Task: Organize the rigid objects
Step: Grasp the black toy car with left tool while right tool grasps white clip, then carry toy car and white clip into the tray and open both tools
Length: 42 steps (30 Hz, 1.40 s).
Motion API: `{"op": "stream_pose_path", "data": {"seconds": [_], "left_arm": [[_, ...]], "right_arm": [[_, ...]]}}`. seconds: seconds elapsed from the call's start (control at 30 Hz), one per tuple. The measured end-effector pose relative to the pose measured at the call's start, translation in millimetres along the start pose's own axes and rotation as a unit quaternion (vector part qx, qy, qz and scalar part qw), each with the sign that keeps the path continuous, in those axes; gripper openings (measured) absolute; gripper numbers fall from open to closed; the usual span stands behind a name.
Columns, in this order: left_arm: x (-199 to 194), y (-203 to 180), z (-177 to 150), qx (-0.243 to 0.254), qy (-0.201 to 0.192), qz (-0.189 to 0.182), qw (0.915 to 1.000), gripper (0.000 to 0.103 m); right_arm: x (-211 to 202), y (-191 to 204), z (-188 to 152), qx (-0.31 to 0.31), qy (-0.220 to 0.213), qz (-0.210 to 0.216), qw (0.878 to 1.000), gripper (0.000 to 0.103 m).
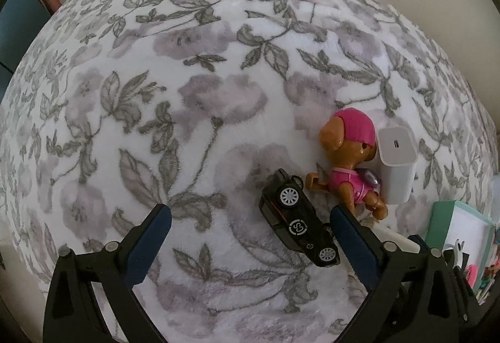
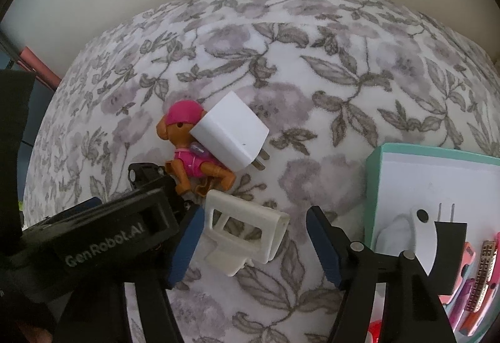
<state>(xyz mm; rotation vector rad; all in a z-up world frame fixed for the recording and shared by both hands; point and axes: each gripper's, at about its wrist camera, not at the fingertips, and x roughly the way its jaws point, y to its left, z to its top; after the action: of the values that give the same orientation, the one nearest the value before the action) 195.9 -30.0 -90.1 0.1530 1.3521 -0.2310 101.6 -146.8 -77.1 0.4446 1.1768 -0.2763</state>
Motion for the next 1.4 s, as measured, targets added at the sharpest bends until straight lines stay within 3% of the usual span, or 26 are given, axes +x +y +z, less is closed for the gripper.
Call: {"op": "stream_pose_path", "data": {"seconds": [0.4,0.6,0.7,0.9,1.4], "left_arm": [[7,-21,-3,0.019,0.008,-0.035,0.9992,0.061],[4,-29,-2,0.020,0.009,-0.058,0.9981,0.041],[4,-34,-3,0.025,0.007,-0.054,0.9982,0.040],[-4,-30,-11,0.015,0.007,-0.057,0.9982,0.033],[-36,-17,-14,0.011,-0.013,-0.058,0.9981,0.032]], "right_arm": [[13,12,-4,-0.023,0.007,-0.008,1.000,0.070],[11,11,-5,-0.018,0.005,-0.001,1.000,0.043],[10,6,-6,-0.016,0.012,-0.003,1.000,0.033],[2,-5,-10,-0.006,0.015,0.001,1.000,0.033],[-37,-25,-8,0.018,-0.004,0.008,1.000,0.033]]}}
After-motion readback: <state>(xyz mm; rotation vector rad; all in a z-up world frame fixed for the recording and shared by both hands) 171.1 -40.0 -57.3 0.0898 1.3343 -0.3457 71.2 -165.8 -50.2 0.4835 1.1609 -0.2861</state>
